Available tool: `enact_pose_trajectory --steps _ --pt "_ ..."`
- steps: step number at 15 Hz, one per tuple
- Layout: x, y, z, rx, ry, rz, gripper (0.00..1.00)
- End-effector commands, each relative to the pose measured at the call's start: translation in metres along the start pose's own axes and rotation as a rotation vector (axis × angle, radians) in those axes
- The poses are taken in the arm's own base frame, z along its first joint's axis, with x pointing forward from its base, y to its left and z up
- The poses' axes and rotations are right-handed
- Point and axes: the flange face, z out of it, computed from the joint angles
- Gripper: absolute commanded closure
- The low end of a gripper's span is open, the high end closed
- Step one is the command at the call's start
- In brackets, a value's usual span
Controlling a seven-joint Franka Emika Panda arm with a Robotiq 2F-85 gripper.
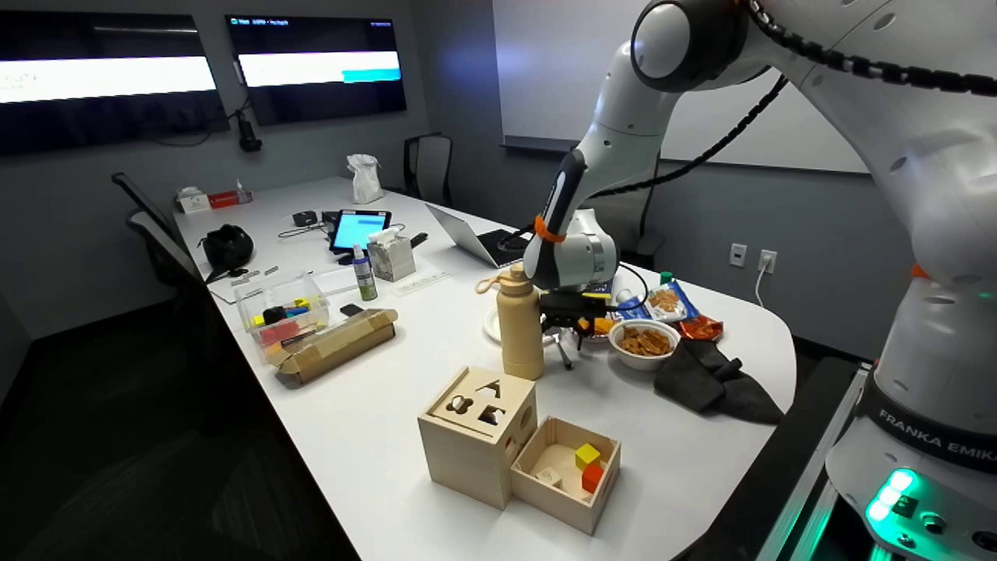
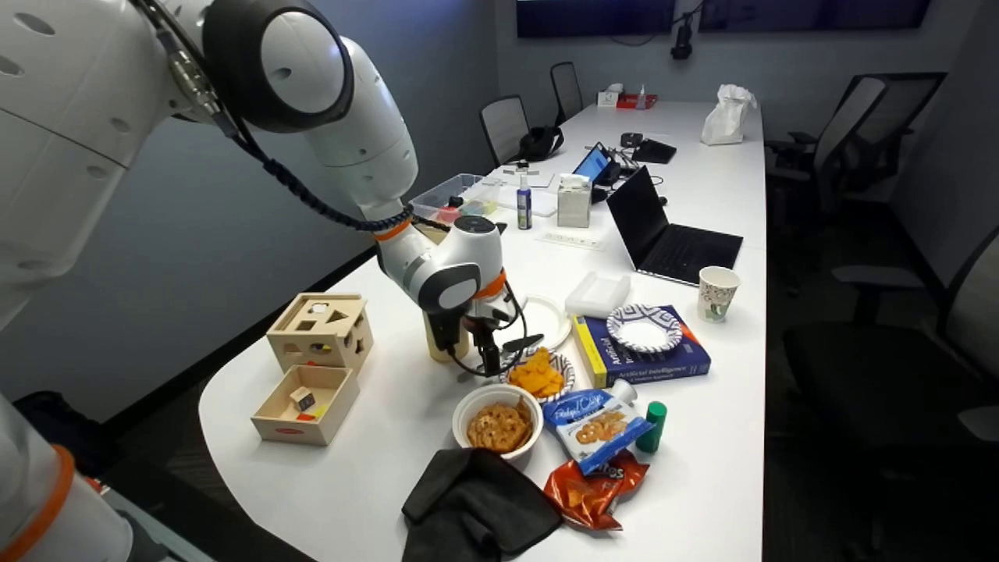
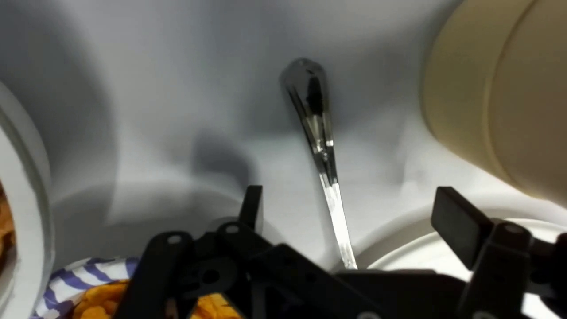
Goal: Use the silver spoon to stir the contents in the white and black bowl and then the white bowl.
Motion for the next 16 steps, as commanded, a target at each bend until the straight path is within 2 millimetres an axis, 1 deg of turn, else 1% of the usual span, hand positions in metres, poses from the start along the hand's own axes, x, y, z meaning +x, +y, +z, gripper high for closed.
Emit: enact_pose_trajectory --steps 1,3,4,8,10,11,12,13,16 --pt "0.0084 -0.0045 0.0065 0.003 -0.018 0.012 0.29" --pt "0.0088 -0.0034 0.009 -0.001 -0.022 0.011 0.44" --pt "0.0085 -0.0041 0.0101 -0.001 -0.024 0.01 0.53" --pt "0.0114 -0.0011 0.0105 -0.007 -0.026 0.014 0.81" --pt "0.0121 -0.001 0.0106 -0.007 -0.025 0.014 0.97" --pt "0.0129 -0.0014 0.0105 -0.007 -0.024 0.013 1.0" --pt "0.0132 -0.0016 0.0106 -0.007 -0.023 0.013 1.0" --pt "0.0124 -0.0018 0.0111 -0.008 -0.025 0.012 0.98" --pt "0.0127 -0.0014 0.0112 -0.009 -0.023 0.012 0.97"
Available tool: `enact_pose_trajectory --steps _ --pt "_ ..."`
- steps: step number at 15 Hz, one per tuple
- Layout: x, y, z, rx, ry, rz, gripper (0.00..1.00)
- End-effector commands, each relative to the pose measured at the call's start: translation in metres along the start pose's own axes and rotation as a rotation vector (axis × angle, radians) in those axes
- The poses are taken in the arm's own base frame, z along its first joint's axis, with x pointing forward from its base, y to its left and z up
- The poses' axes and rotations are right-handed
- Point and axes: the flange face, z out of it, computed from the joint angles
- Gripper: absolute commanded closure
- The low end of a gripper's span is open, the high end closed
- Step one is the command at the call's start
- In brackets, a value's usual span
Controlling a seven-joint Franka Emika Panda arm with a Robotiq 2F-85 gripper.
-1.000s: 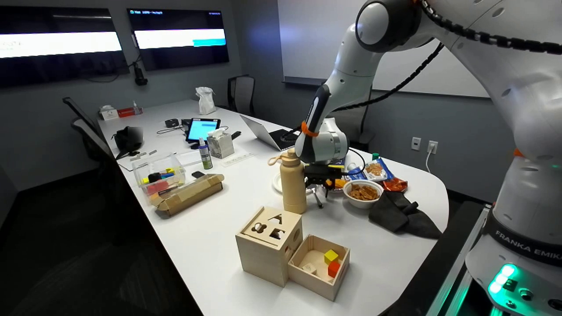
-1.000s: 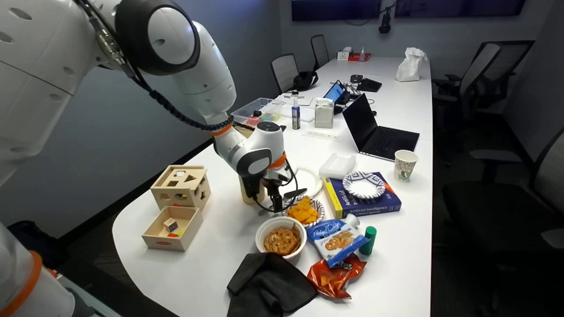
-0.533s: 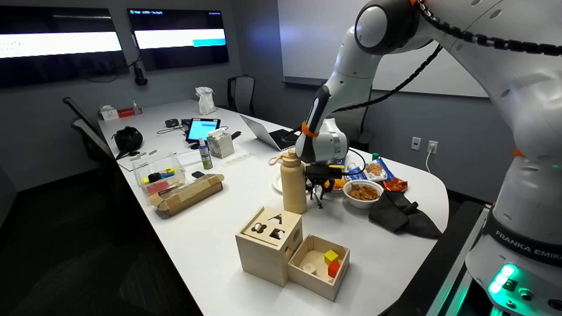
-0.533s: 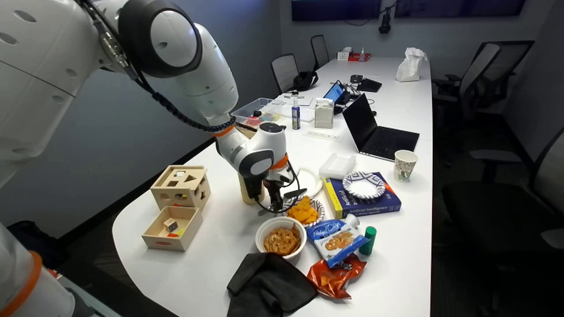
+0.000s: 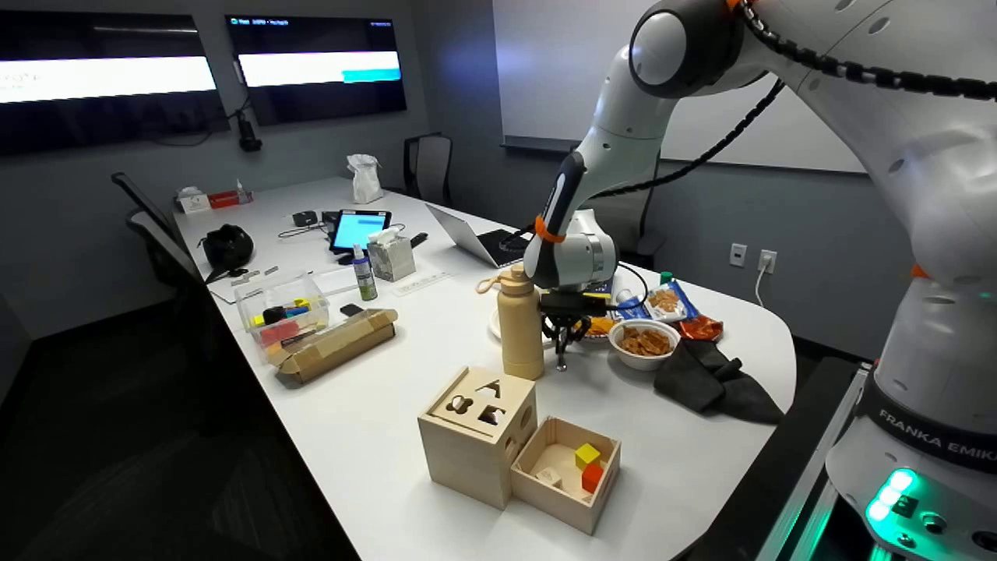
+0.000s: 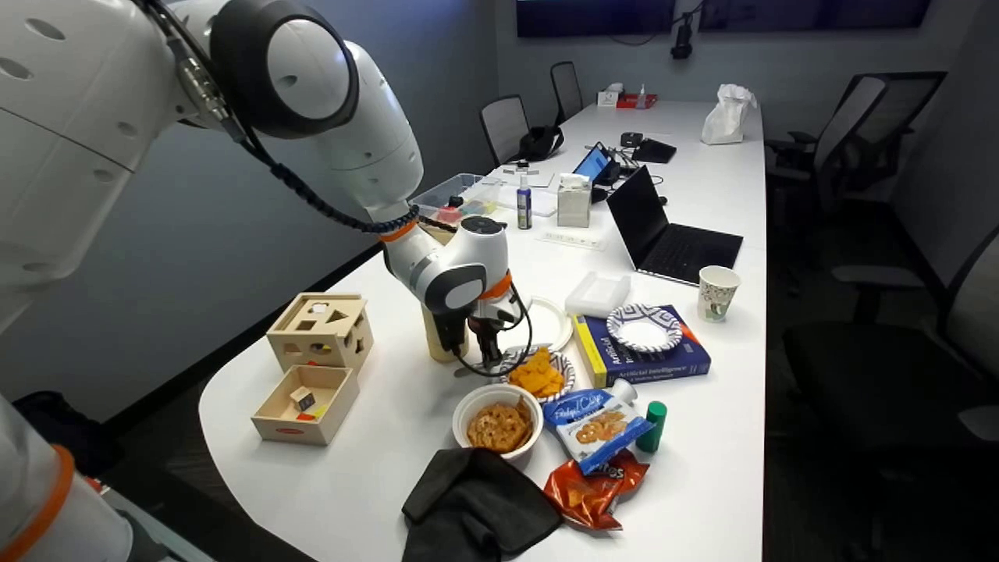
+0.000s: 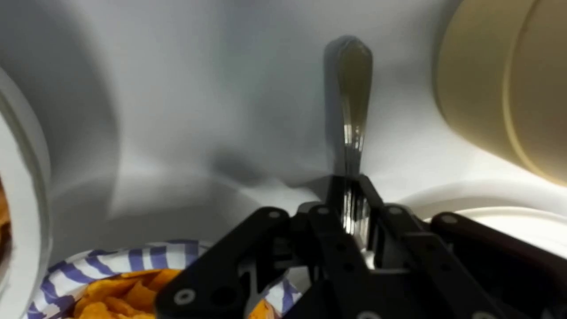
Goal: Use the silver spoon to stir the contents in the white and black bowl and then the white bowl.
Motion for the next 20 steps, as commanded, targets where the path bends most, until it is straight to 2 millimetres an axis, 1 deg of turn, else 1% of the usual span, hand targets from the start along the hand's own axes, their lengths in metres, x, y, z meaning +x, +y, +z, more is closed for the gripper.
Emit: enact_pose_trajectory --steps 1,4,6,11,13,15,17,18,19,20 --pt "0.004 -0.004 0.006 0.003 -0.012 0.005 0.97" --pt "0.004 -0.006 -0.001 0.02 -0.01 0.007 0.97" --pt "0.004 -0.008 -0.01 0.044 -0.003 0.005 0.97" --pt "0.006 -0.019 -0.042 0.12 0.034 -0.009 0.97" --pt "0.008 -0.022 -0.051 0.143 0.042 -0.009 0.97" --pt "0.01 -0.023 -0.055 0.157 0.042 -0.006 0.97" --pt "0.011 -0.022 -0.054 0.163 0.037 0.001 0.97" --pt "0.011 -0.021 -0.052 0.164 0.029 0.003 0.64" --pt "0.01 -0.02 -0.051 0.164 0.024 0.003 0.64" --pt "0.009 -0.018 -0.05 0.163 0.019 0.004 0.58"
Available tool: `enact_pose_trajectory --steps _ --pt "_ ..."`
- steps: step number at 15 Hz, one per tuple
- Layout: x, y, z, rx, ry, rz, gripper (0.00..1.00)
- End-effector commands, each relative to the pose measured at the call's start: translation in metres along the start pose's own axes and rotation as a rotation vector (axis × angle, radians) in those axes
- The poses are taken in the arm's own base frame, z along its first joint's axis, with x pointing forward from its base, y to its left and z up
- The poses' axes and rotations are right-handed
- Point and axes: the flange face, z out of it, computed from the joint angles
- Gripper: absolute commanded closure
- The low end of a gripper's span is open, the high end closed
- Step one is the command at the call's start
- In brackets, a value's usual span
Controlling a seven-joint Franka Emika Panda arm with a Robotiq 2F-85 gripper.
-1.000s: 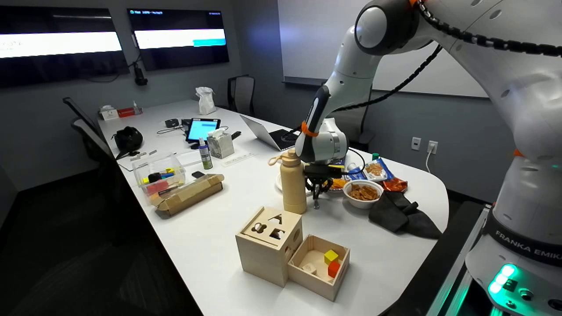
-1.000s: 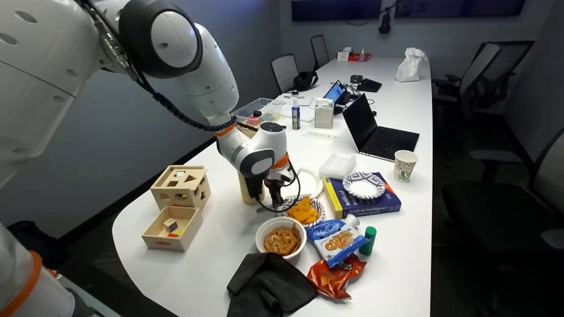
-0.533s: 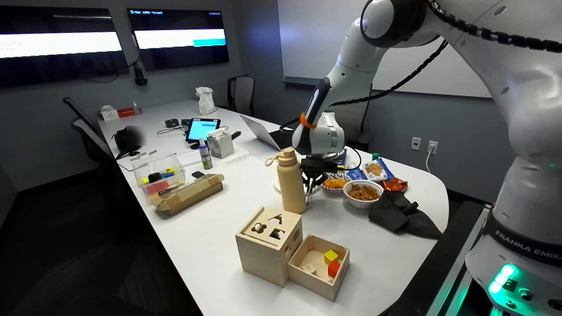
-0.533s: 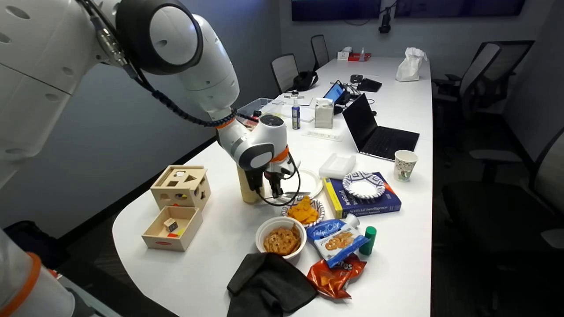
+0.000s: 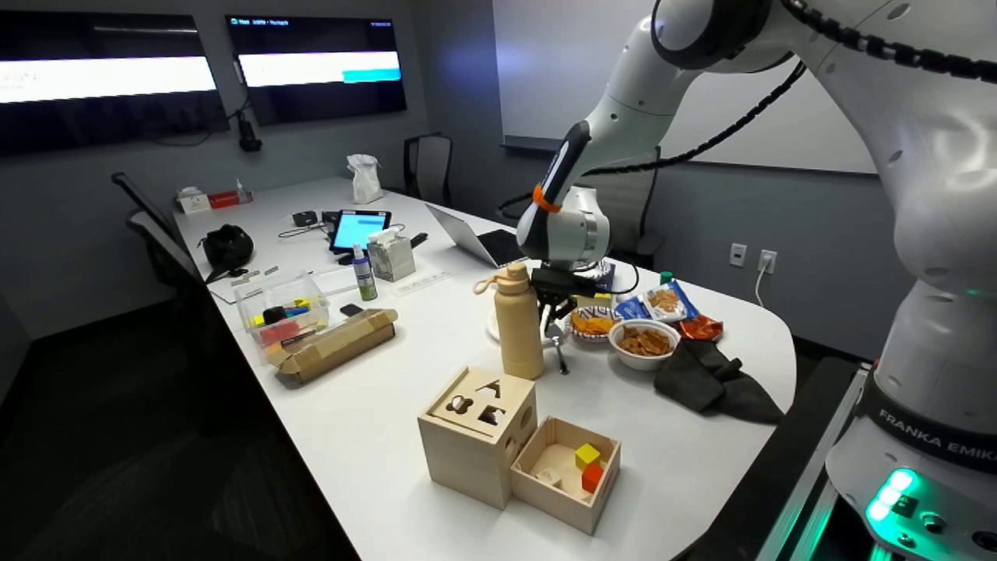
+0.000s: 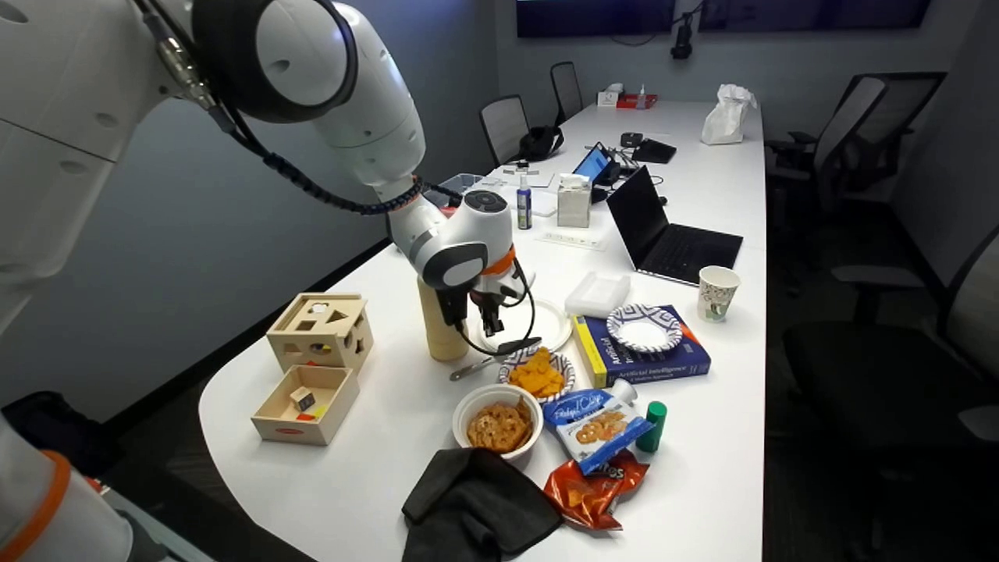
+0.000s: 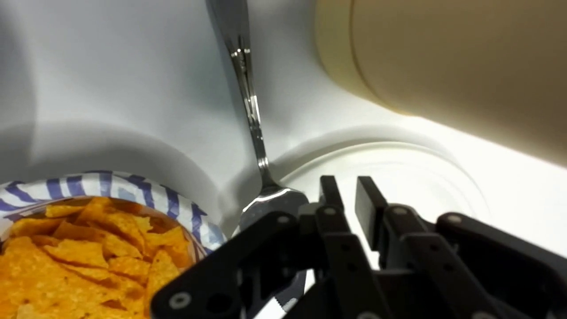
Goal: Use the silver spoon to stir the contents in the white and black bowl and then the white bowl.
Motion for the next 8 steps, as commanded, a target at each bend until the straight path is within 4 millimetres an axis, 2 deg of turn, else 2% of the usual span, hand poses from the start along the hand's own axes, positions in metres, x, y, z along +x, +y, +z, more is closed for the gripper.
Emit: enact_pose_trajectory --steps 1,7,8 --pt "-0.007 0.005 -0.002 0.017 -0.021 0.008 0.49" --pt "-0.014 0.022 0.014 0.002 -0.056 0.027 0.03" --pt "-0.014 0.024 0.016 0.002 -0.059 0.032 0.0"
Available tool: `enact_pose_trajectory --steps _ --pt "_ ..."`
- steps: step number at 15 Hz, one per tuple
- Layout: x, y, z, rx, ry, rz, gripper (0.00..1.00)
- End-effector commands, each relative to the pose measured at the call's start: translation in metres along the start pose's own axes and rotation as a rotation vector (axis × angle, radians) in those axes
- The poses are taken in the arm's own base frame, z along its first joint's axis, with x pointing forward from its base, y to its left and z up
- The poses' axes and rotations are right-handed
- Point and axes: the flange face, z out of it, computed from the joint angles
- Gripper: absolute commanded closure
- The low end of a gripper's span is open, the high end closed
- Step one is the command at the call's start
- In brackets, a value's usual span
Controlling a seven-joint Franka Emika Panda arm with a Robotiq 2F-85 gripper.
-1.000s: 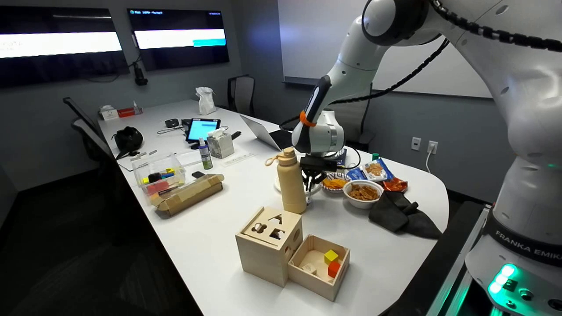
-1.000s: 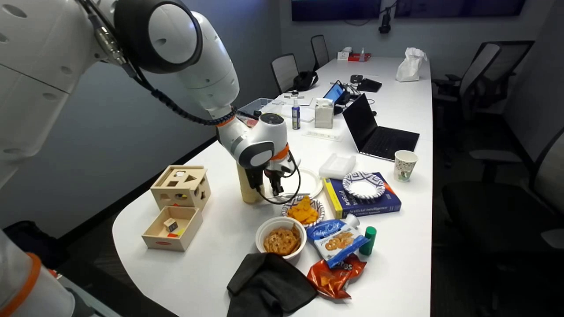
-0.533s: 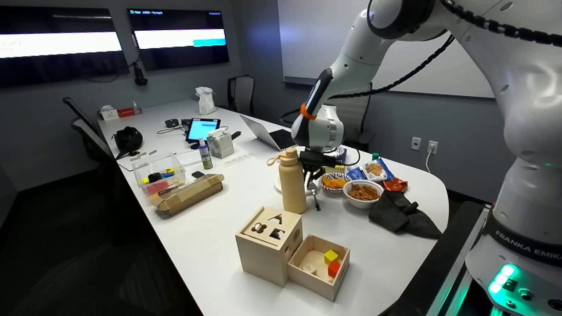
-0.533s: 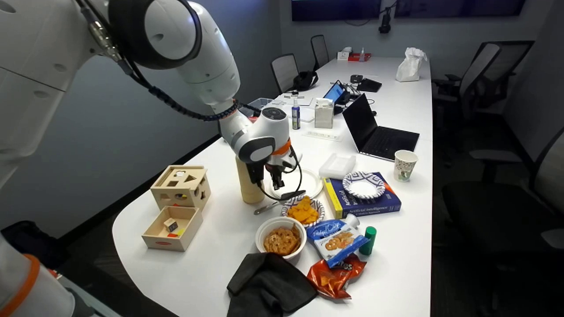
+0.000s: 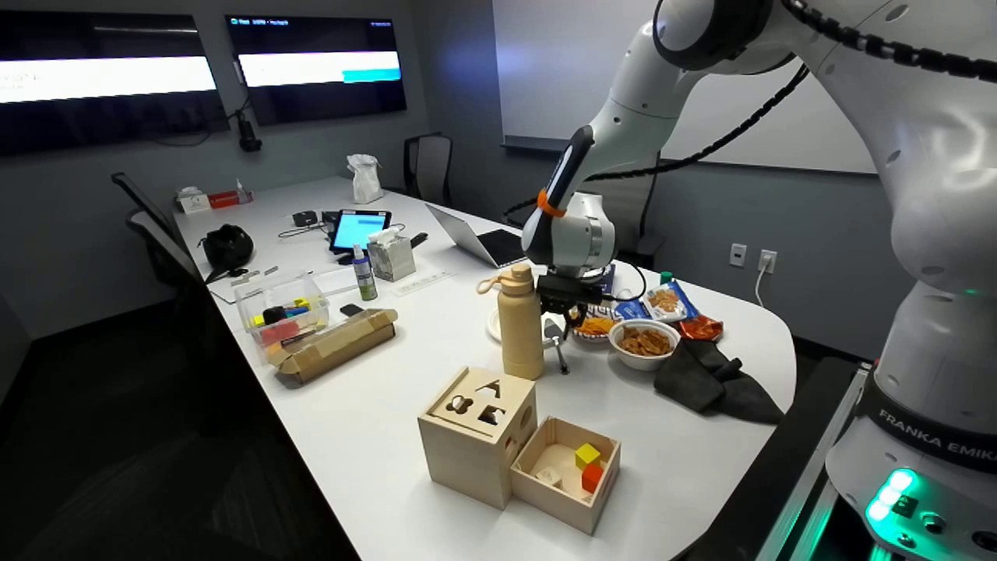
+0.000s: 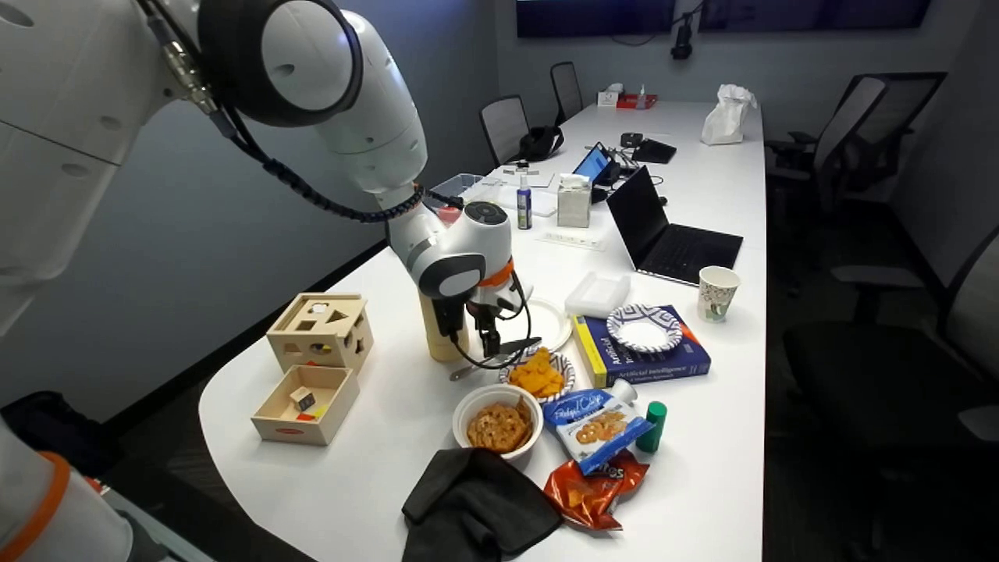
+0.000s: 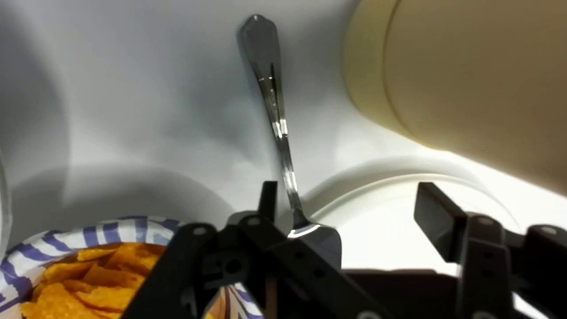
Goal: Use the silver spoon to stir the contents in the white and black bowl and then the white bowl.
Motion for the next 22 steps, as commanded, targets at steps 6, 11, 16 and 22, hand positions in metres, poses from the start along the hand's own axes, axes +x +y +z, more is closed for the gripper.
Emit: enact_pose_trajectory --steps 6,11,16,22 --pt "0.004 0.018 0.021 0.032 -0.051 0.024 0.0" --pt "0.005 0.02 0.031 0.064 -0.08 0.022 0.11" --pt "0.009 0.022 0.032 0.135 -0.1 0.041 0.01" --pt "0.013 0.033 0.035 0.189 -0.122 0.057 0.3"
